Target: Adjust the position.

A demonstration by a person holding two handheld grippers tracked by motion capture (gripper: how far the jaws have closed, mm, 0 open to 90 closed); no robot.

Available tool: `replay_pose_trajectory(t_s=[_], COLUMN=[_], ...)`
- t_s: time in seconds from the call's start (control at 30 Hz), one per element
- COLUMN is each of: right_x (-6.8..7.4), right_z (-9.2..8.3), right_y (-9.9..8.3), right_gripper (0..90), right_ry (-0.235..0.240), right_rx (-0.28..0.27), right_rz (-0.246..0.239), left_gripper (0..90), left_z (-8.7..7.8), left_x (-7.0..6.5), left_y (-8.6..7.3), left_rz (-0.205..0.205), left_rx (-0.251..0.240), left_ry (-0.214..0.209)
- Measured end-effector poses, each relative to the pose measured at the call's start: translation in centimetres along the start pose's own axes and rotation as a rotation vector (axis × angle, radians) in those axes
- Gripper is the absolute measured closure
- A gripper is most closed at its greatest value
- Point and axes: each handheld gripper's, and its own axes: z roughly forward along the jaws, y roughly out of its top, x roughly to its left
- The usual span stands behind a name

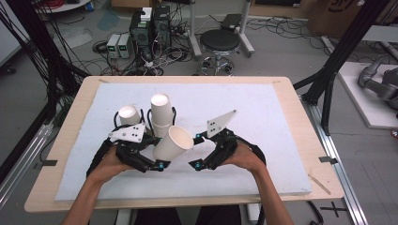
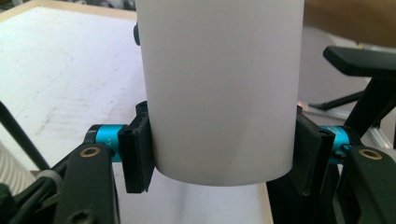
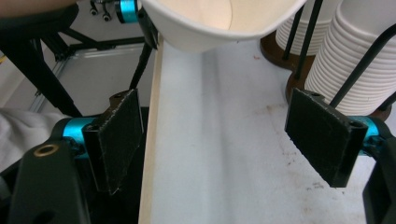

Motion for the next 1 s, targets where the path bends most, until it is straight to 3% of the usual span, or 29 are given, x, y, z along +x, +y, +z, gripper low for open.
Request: replay_pose_trajectory(t_s=[0.3,1.0], right_x=[0.0,0.2], right_z=[0.3,1.6], right_y=[-0.6,-1.0], right_gripper=[19.7,19.7], right_ry=[0.011,0.071], right_rx=[-0.115,-0.285], right_rz=[0.015,0.017], left_gripper=[35.6,35.6], left_z=[0.7,2.4], left_x=[0.1,-0.2], left_y=[-0.8,-1.2], left_rz=[-0.014,0.000], left_rx=[-0.035,-0.062], left_ry=[-0.012,-0.030])
